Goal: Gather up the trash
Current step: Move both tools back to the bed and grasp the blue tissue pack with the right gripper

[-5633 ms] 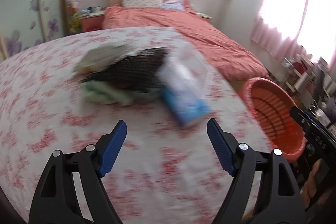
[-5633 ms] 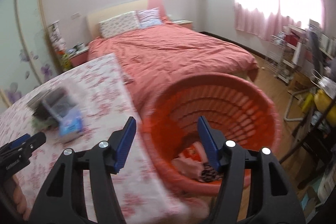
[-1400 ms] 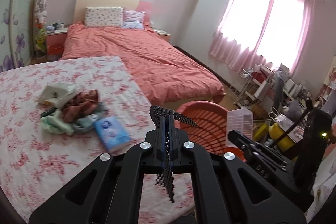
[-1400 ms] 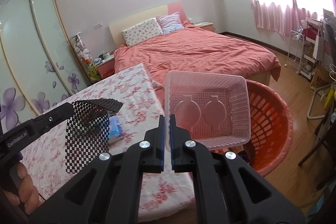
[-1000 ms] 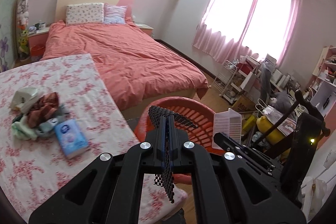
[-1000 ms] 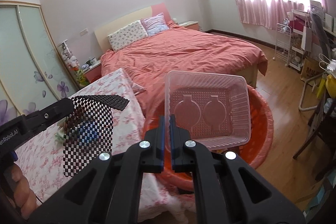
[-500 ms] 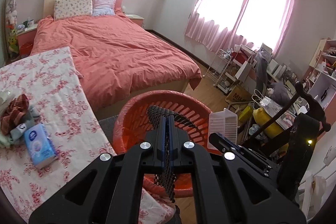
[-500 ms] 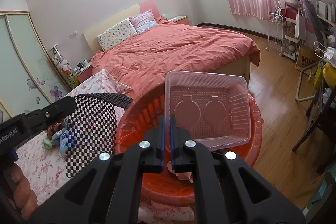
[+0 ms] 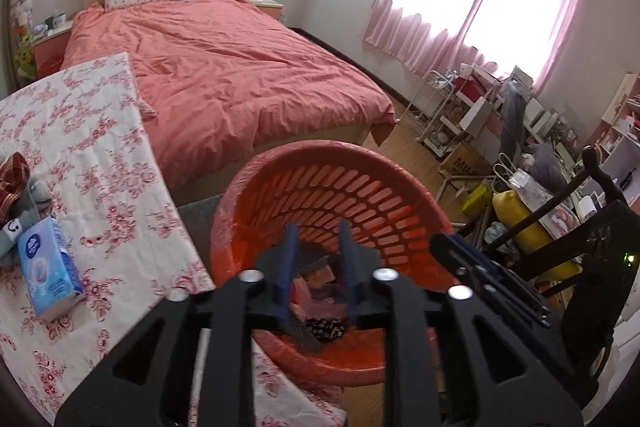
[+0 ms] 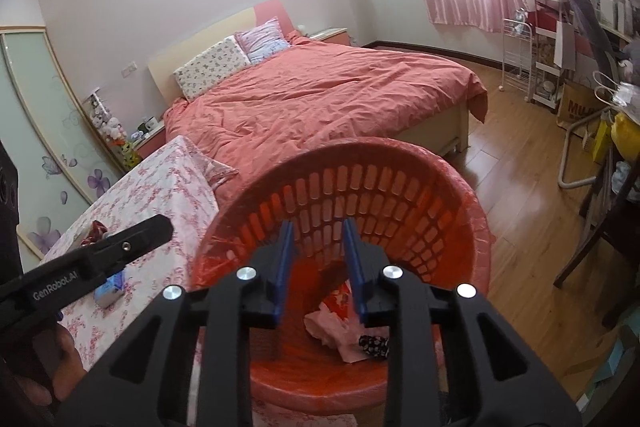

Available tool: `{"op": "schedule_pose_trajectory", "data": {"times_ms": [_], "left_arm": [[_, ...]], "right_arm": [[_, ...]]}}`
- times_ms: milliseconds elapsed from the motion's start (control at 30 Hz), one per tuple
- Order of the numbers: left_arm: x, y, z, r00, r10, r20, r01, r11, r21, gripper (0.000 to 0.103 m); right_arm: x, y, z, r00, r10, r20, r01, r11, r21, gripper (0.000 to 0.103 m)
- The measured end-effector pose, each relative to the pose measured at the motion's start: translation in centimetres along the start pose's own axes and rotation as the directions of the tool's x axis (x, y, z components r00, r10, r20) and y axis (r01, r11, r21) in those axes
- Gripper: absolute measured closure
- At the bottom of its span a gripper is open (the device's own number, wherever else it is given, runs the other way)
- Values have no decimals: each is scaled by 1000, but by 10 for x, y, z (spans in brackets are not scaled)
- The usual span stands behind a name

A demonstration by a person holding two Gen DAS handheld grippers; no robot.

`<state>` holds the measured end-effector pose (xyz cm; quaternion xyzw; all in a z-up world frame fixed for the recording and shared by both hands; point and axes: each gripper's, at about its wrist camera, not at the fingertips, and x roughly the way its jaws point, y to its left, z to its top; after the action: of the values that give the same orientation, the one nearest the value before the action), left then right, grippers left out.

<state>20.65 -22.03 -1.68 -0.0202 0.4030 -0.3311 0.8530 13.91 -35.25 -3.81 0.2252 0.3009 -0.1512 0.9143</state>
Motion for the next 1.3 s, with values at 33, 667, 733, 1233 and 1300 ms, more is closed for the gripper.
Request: {"op": "schedule_pose_trajectory", "data": {"times_ms": [33, 667, 733, 1233, 1300], "left_arm": [[-1, 2, -1, 1000, 8, 2, -8, 1000, -3, 66], [-73, 102, -27, 966, 253, 50, -248, 965, -86, 23], [-84, 123, -32, 958, 284, 37, -279, 954, -112, 23], [-185, 245, -67, 809, 588, 1, -571, 786, -238, 3], [-192, 255, -72, 796, 606, 5, -587, 773, -242, 3]], "right_arm": [[0, -3, -1, 1000, -6, -3, 6, 1000, 6, 76], [-5, 72, -19, 999, 38, -33, -41, 992, -117, 60], [-4, 89, -24, 998, 54, -42, -60, 988, -141, 56], [37, 242, -63, 971, 154, -185, -211, 914, -348, 35], [48, 256, -68, 965, 151, -214, -222, 904, -366, 34]]}}
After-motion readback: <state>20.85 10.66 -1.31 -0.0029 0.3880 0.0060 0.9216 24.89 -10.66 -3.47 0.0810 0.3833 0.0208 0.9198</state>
